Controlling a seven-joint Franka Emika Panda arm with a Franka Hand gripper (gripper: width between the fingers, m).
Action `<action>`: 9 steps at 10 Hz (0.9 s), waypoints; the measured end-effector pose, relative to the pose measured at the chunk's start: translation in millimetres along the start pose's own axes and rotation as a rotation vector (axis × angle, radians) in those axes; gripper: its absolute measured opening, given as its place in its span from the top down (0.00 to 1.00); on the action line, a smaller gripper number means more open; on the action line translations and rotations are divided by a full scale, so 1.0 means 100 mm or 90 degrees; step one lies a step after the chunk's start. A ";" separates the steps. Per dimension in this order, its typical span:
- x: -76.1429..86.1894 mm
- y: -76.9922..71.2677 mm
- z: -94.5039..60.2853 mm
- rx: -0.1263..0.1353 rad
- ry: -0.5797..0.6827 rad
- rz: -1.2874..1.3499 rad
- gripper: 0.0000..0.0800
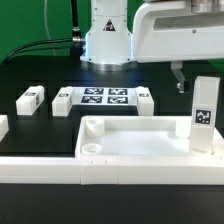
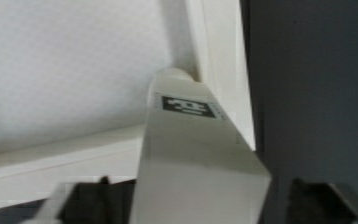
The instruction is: Assemble desk
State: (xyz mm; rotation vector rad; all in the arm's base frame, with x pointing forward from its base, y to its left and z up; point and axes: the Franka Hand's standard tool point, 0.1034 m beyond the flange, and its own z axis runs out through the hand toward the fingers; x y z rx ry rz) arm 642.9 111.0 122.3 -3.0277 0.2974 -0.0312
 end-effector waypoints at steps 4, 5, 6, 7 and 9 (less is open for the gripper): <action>0.00 0.01 0.00 0.000 0.000 0.011 0.64; 0.00 0.01 0.00 0.001 0.000 0.033 0.64; 0.01 0.02 0.00 0.001 0.000 0.081 0.64; 0.01 0.02 0.00 0.002 0.001 0.139 0.64; -0.01 0.04 0.00 0.011 0.009 0.295 0.64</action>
Offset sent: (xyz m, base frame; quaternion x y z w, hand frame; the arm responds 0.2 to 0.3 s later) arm 0.0000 0.0000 0.0000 0.0000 0.0000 0.0000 1.0000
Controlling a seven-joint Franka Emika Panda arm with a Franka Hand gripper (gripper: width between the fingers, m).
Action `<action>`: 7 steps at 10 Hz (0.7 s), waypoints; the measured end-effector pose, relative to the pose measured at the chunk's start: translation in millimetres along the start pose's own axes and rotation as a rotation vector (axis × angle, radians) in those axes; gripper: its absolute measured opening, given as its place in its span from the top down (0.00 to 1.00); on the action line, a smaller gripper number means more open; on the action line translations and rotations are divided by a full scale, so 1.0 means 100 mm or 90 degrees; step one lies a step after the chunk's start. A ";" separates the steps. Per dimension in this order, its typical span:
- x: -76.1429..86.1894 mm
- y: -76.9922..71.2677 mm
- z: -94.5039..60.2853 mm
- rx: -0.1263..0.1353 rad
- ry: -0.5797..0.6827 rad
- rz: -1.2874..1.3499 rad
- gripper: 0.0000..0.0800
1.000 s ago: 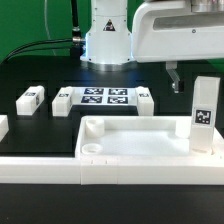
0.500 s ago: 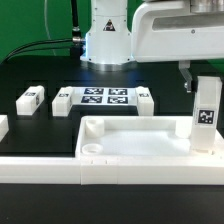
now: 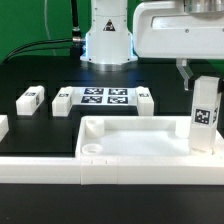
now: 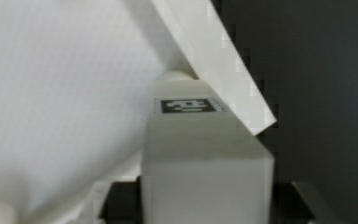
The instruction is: Assemble desk
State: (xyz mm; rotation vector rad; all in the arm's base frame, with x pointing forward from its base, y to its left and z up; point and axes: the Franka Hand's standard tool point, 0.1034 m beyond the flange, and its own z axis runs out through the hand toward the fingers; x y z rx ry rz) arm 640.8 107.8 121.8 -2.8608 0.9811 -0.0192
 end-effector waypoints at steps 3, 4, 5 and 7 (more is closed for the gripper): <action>0.00 0.04 0.01 0.025 0.006 0.212 0.64; 0.00 0.05 0.00 0.033 0.005 0.266 0.64; -0.02 0.05 0.01 0.041 -0.004 0.347 0.64; -0.03 0.05 0.01 0.042 -0.008 0.390 0.64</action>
Offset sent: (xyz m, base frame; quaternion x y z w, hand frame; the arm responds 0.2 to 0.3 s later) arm -0.0151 -0.0040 -0.0084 0.0151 -0.0022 0.2578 0.9661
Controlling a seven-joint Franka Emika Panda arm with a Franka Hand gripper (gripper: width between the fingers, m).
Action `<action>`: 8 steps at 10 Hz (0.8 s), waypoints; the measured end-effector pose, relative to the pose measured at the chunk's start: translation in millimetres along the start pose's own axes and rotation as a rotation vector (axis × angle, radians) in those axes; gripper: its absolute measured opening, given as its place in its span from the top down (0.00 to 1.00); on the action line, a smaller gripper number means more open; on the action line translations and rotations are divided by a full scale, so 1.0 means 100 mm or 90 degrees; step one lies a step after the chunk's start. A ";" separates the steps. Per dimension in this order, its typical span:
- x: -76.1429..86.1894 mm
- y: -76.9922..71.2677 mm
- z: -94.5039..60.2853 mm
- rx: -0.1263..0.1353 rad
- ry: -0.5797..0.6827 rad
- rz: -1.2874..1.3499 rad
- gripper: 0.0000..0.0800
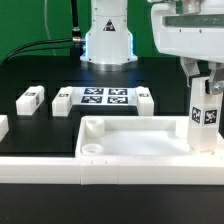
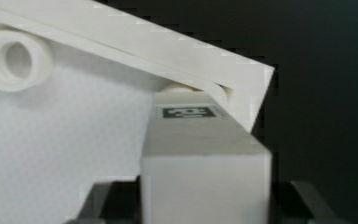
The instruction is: Assemble desk
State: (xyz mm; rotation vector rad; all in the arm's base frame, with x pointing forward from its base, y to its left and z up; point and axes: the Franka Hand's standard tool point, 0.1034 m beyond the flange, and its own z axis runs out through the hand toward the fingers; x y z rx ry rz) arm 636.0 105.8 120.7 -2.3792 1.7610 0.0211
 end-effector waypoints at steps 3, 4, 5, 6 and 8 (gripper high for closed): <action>-0.03 0.00 0.01 0.003 -0.013 0.119 0.64; -0.04 -0.01 0.01 0.004 -0.015 0.138 0.64; -0.04 -0.01 0.01 0.014 -0.027 0.238 0.64; -0.06 -0.01 0.02 0.022 -0.036 0.326 0.64; -0.07 -0.03 0.02 0.040 -0.048 0.449 0.64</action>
Offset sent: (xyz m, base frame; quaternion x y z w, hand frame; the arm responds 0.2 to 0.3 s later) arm 0.0000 0.0000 0.0000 0.0000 0.0000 0.1296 0.9916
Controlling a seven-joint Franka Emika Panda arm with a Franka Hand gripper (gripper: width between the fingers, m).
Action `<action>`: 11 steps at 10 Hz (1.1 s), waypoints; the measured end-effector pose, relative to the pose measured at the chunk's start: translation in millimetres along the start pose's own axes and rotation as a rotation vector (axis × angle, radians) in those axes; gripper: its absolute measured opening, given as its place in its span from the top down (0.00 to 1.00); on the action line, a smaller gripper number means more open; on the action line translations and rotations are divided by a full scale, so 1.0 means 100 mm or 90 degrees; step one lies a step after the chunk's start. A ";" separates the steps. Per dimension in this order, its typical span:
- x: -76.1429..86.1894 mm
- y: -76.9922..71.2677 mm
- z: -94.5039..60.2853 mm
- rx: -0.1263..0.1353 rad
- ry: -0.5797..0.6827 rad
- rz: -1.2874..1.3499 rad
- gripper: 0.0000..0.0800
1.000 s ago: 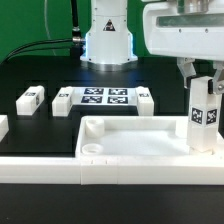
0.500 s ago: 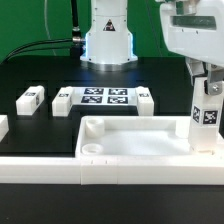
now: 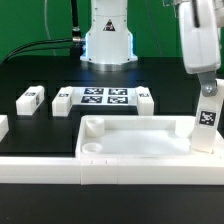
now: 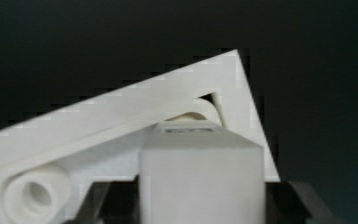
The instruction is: Assemble desk
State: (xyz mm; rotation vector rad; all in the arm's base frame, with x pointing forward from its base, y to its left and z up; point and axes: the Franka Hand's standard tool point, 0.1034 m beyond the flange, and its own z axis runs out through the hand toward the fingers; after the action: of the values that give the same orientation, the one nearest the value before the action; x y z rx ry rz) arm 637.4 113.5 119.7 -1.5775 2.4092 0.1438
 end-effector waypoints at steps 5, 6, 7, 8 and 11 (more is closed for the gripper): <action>-0.02 -0.02 0.01 0.019 -0.027 0.047 0.63; 0.00 -0.02 0.00 0.004 -0.025 0.019 0.40; -0.02 -0.03 -0.01 0.000 -0.025 -0.007 0.40; -0.02 -0.02 0.00 0.001 -0.025 -0.063 0.24; 0.00 -0.02 0.00 -0.003 -0.024 -0.220 0.19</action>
Offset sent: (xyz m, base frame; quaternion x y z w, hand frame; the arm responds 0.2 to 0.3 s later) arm 0.0000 0.0000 0.0000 0.0000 0.0000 0.0650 0.9979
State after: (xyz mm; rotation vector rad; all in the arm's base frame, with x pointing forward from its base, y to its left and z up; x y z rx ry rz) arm 639.2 113.2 119.7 -1.9434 2.0693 0.1101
